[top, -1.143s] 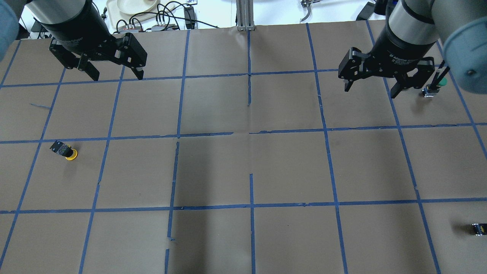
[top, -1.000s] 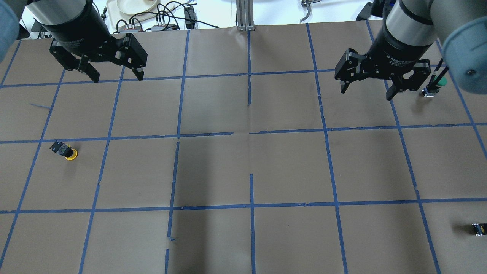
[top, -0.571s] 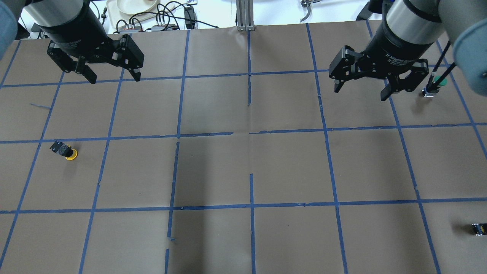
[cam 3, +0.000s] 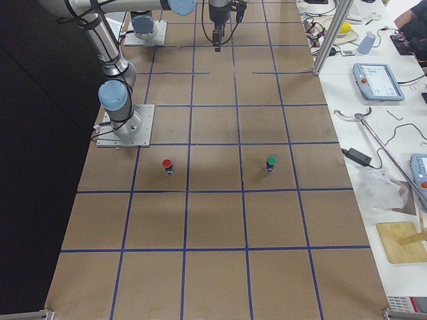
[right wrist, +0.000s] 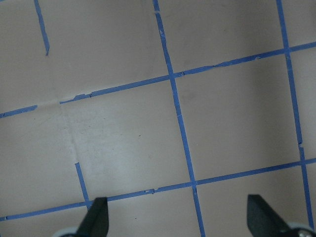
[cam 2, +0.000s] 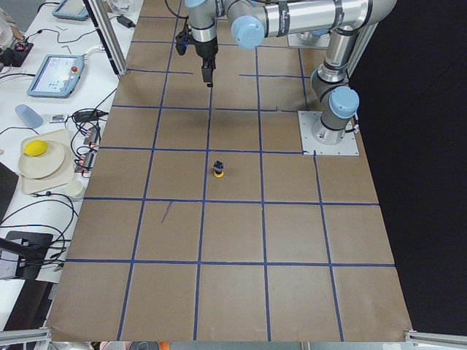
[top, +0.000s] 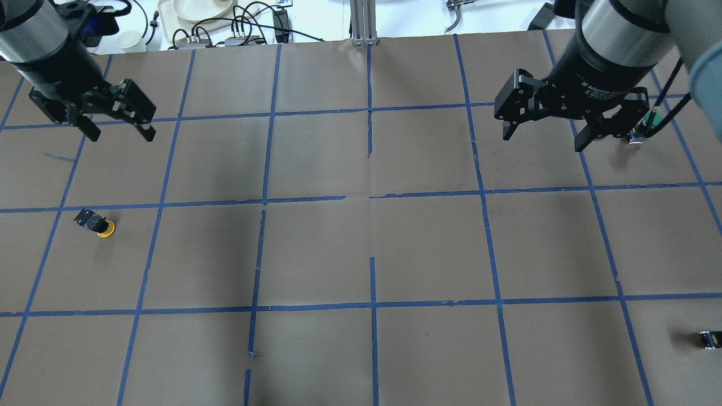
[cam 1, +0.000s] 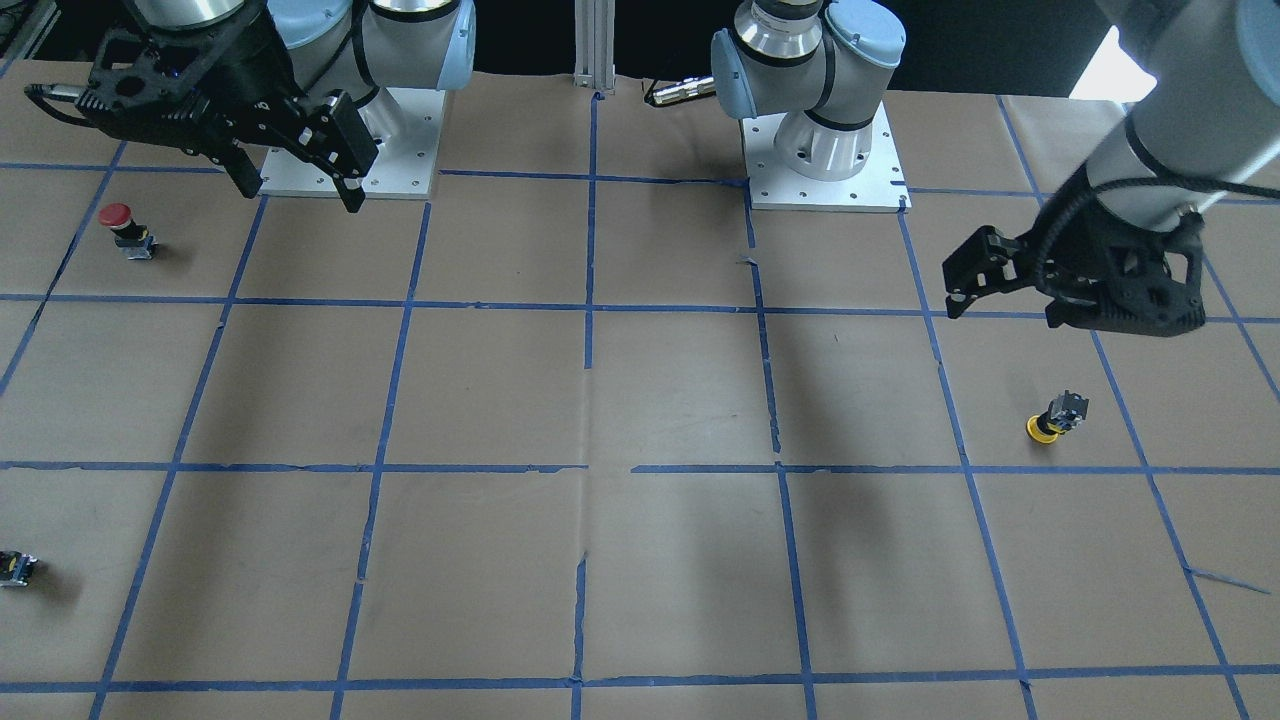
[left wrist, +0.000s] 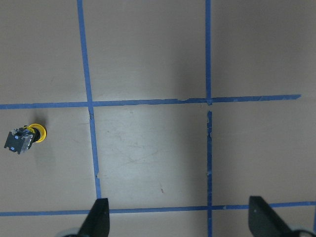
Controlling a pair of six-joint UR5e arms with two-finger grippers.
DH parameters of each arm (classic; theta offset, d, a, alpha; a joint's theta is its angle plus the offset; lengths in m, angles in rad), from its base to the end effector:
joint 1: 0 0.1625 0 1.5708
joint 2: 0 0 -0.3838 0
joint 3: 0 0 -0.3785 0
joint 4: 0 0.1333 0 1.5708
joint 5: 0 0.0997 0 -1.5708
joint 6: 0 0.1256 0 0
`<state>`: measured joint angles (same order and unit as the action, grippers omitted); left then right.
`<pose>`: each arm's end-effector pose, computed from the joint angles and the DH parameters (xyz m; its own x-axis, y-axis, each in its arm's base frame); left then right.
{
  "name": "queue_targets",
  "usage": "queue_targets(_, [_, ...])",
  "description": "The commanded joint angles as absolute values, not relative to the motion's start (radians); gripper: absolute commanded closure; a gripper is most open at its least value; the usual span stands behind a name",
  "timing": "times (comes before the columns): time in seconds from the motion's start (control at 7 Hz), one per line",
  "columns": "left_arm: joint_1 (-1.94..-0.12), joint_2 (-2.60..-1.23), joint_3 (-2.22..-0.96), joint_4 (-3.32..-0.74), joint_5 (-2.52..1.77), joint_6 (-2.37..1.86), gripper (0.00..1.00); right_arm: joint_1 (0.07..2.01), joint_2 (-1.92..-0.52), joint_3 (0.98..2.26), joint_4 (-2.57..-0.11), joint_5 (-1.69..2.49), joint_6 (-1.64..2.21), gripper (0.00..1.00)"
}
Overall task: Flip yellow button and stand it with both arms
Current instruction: 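Lower the left gripper and grasp the yellow button by its base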
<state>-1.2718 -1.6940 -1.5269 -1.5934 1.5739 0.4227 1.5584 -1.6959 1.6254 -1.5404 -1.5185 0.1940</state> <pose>0.0235 -0.5274 0.3783 -0.9918 0.1216 0.0389 0.1248 0.9877 0.0941 0.1345 -0.4360 0.4486 -0.9775 0.2027 -0.0590 0.2047 0.9784 -0.0293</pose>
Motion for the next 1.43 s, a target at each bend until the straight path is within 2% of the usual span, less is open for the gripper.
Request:
queue_targets(0.0, [-1.117,-1.802,-1.571,-1.469,1.575,0.717,0.02,1.557,-1.706,1.629,-1.525,-1.525,0.193,0.0])
queue_targets(0.29, [-1.03,-1.838,-1.656,-1.339,1.577,0.939,0.02,1.543,-1.7,1.638,-1.494,-1.528,0.183,0.0])
queue_targets(0.57, [-0.996,-1.862,-1.817,-1.022,1.582,1.134,0.02,1.54,-1.703,1.64,-1.488,-1.529,0.183,0.0])
queue_targets(0.71, [-0.971,-1.858,-1.9,-0.959,1.578,1.153,0.02,1.54,-1.701,1.64,-1.486,-1.528,0.181,0.0])
queue_targets(1.0, [-0.924,-1.879,-1.948,-0.875,1.582,1.184,0.02,1.54,-1.7,1.634,-1.471,-1.526,0.181,0.0])
queue_targets(1.29, [-0.919,-1.878,-1.945,-0.885,1.58,1.187,0.2,1.542,-1.691,1.626,-1.477,-1.551,0.184,0.0])
